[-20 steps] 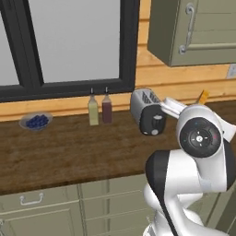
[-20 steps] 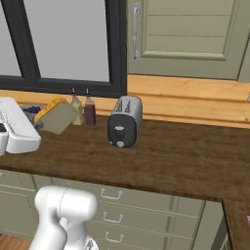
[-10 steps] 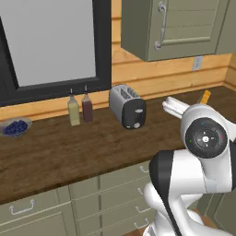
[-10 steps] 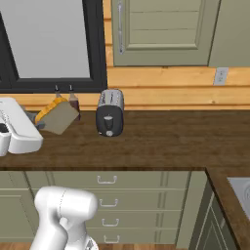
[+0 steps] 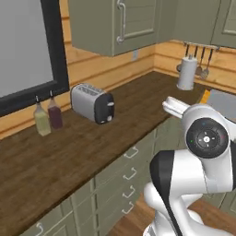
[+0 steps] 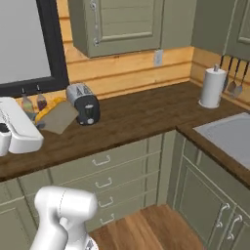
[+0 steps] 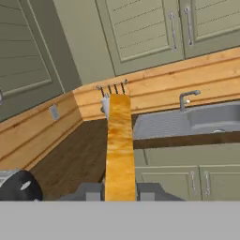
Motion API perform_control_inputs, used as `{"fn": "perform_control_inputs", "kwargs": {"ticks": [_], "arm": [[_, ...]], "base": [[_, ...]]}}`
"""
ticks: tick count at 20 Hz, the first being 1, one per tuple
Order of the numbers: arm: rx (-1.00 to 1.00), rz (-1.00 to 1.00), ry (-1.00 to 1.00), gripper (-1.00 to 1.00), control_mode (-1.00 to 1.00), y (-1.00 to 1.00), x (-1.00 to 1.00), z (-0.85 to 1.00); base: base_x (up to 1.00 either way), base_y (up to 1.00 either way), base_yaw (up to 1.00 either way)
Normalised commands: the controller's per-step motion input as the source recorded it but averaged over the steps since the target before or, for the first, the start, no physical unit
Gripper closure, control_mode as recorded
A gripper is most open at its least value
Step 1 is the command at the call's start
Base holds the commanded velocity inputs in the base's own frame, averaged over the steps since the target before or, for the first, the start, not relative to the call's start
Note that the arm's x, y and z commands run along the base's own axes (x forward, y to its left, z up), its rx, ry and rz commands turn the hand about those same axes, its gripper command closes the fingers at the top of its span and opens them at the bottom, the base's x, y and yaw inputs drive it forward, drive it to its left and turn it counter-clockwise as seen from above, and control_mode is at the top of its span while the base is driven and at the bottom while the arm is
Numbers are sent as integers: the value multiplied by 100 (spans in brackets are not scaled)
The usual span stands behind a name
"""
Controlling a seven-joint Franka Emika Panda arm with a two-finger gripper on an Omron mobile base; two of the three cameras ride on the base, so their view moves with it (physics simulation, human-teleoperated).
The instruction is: Start the toaster. Once the lever pops up, take the bread to the plate on the dining counter.
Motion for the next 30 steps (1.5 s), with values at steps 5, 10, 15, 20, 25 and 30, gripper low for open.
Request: {"fn": "perform_control_inputs", "kwargs": {"ticks": [5, 10, 15, 20, 25, 30], "arm": [[0, 0, 0, 100, 100, 0, 0, 0], [0, 0, 0, 100, 100, 0, 0, 0], [0, 0, 0, 100, 100, 0, 0, 0], [0, 0, 0, 100, 100, 0, 0, 0], [0, 0, 0, 100, 100, 0, 0, 0], [0, 0, 0, 100, 100, 0, 0, 0]], "base": [[-74, 17, -78], [-59, 0, -72], [-48, 0, -73], [-40, -1, -73], [-20, -23, -64], [-1, -47, -54]]}}
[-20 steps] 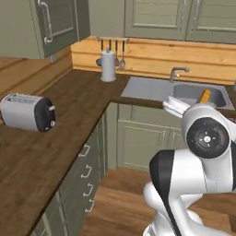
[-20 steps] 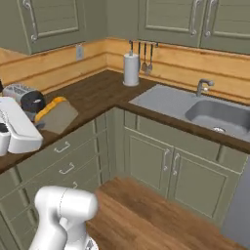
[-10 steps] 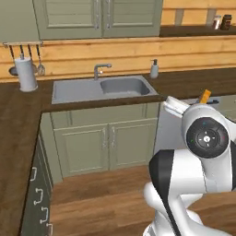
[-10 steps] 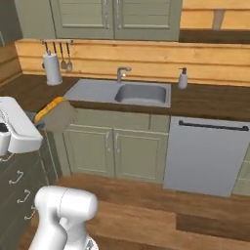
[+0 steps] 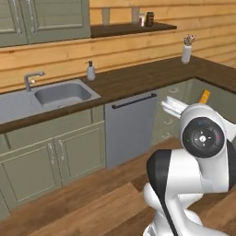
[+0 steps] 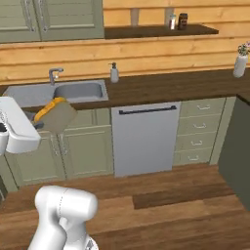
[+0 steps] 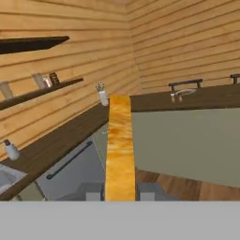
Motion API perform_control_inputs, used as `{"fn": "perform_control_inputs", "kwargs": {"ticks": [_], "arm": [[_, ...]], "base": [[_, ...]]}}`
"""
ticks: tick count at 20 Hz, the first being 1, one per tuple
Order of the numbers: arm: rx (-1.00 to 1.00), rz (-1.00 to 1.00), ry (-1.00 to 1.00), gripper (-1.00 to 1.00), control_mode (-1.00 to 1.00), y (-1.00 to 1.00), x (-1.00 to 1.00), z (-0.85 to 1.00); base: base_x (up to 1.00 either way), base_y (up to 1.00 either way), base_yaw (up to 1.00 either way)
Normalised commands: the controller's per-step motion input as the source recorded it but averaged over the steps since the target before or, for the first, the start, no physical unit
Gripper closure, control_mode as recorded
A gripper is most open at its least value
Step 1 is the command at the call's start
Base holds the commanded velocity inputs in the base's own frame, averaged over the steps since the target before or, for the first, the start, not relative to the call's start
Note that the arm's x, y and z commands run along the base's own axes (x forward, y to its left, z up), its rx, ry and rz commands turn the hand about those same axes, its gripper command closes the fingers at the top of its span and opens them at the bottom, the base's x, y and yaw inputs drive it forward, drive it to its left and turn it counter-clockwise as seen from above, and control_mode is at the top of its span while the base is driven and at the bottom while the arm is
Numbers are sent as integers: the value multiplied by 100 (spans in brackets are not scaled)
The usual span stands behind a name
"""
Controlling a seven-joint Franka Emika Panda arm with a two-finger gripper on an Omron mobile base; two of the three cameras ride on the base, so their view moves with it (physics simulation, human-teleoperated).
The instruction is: Start the toaster. Once the lever pops up, take the bread to the plate on the dining counter.
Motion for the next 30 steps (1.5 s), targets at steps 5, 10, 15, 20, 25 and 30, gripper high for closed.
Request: {"fn": "perform_control_inputs", "kwargs": {"ticks": [5, 10, 15, 20, 25, 30], "arm": [[0, 0, 0, 100, 100, 0, 0, 0], [0, 0, 0, 100, 100, 0, 0, 0], [0, 0, 0, 100, 100, 0, 0, 0], [0, 0, 0, 100, 100, 0, 0, 0], [0, 0, 0, 100, 100, 0, 0, 0], [0, 0, 0, 100, 100, 0, 0, 0]], "base": [[0, -59, -45], [0, -55, -42], [14, -43, -40], [37, -17, -40], [53, 0, -44], [64, 13, -45]]}}
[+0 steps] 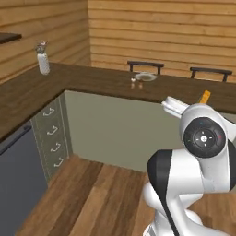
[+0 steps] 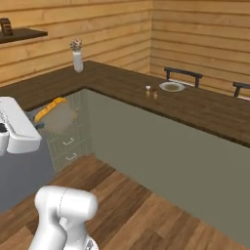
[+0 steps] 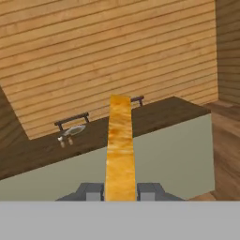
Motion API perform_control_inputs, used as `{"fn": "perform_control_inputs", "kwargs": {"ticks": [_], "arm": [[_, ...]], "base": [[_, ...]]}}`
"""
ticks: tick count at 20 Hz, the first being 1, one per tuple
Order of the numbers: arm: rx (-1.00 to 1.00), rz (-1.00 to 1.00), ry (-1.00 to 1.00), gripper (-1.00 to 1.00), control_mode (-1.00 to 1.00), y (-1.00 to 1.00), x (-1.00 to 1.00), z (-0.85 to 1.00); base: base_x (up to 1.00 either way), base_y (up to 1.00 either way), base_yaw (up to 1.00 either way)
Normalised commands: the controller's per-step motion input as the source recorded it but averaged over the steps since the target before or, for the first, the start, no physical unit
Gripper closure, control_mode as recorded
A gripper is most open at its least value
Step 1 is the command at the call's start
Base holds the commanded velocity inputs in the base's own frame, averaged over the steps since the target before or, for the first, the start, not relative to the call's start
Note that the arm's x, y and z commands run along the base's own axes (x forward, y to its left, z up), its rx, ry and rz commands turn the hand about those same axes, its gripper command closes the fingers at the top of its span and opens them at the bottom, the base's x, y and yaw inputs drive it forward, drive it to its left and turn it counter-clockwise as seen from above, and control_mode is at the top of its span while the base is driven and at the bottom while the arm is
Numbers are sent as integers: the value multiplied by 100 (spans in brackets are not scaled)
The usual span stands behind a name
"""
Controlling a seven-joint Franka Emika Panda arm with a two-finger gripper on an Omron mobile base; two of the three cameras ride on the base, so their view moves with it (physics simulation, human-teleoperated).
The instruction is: Start the toaster. Once the lever pops up, take the bread to the plate on the dining counter.
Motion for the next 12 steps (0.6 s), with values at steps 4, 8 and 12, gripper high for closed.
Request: {"fn": "perform_control_inputs", "kwargs": {"ticks": [4, 8, 12], "arm": [[0, 0, 0, 100, 100, 0, 0, 0], [0, 0, 0, 100, 100, 0, 0, 0], [0, 0, 0, 100, 100, 0, 0, 0]], "base": [[74, 24, -41], [77, 15, -33], [76, 0, -22]]}}
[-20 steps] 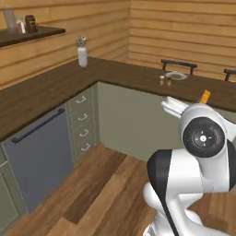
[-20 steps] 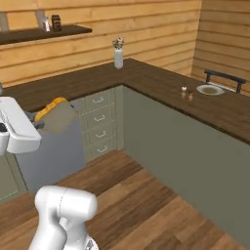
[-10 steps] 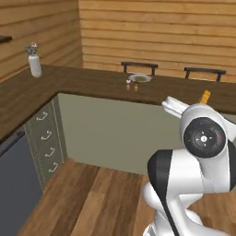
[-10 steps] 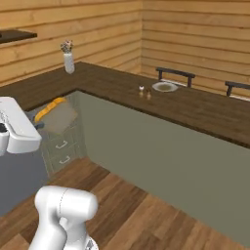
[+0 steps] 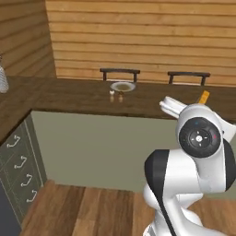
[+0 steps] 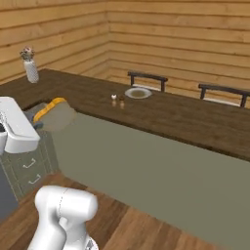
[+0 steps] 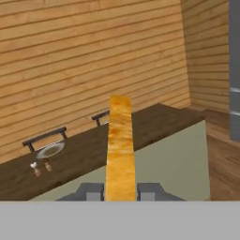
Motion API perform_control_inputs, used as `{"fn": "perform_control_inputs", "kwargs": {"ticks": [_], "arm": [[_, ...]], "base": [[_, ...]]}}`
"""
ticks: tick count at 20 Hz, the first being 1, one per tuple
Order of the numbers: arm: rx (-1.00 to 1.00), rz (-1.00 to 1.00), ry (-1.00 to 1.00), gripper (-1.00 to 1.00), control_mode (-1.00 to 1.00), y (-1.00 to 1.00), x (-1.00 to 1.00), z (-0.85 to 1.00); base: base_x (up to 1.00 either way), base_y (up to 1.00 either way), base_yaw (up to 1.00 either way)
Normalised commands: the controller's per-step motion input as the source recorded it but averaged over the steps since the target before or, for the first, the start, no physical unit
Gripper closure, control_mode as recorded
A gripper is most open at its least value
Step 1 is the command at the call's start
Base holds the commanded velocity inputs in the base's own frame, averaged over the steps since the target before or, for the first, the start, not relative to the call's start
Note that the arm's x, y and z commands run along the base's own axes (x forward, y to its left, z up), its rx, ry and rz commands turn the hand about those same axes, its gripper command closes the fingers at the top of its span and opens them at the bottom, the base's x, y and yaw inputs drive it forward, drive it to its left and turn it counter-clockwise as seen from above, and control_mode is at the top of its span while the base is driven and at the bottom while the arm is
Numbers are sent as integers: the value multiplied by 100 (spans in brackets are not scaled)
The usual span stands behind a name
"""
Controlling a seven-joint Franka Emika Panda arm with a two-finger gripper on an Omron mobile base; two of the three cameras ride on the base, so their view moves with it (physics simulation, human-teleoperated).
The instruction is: Start the toaster. Once the lever pops up, take the bread to the plate on the dining counter.
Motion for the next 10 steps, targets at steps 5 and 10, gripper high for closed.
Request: {"fn": "perform_control_inputs", "kwargs": {"ticks": [5, 10], "arm": [[0, 0, 0, 100, 100, 0, 0, 0], [0, 0, 0, 100, 100, 0, 0, 0]], "base": [[71, 0, -17], [69, 12, -16]]}}
